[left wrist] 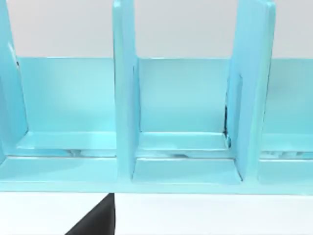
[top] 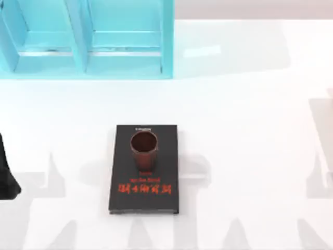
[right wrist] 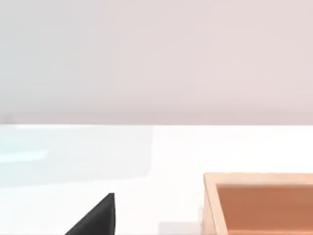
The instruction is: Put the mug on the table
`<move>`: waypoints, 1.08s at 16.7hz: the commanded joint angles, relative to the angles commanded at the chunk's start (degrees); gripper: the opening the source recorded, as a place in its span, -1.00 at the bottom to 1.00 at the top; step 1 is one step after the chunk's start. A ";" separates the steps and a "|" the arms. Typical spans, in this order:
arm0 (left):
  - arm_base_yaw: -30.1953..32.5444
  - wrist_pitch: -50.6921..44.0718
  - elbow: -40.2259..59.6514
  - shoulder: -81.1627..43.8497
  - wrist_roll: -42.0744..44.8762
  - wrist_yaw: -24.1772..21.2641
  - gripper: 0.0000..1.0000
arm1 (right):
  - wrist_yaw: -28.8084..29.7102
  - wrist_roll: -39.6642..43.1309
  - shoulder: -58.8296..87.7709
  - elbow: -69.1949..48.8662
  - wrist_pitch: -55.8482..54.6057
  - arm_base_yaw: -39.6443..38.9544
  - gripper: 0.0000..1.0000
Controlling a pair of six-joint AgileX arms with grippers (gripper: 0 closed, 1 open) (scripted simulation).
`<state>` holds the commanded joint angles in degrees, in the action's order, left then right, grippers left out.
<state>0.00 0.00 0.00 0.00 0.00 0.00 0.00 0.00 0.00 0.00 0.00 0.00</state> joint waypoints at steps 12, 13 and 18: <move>6.24 -27.70 26.47 -29.24 -11.51 1.36 1.00 | 0.00 0.00 0.00 0.00 0.00 0.00 1.00; 7.42 -31.95 30.99 -34.11 -13.29 1.48 1.00 | 0.00 0.00 0.00 0.00 0.00 0.00 1.00; 14.59 -52.71 55.30 -59.91 -22.14 1.81 1.00 | 0.00 0.00 0.00 0.00 0.00 0.00 1.00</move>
<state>14.59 -52.71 55.30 -59.91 -22.14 1.81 0.00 0.00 0.00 0.00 0.00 0.00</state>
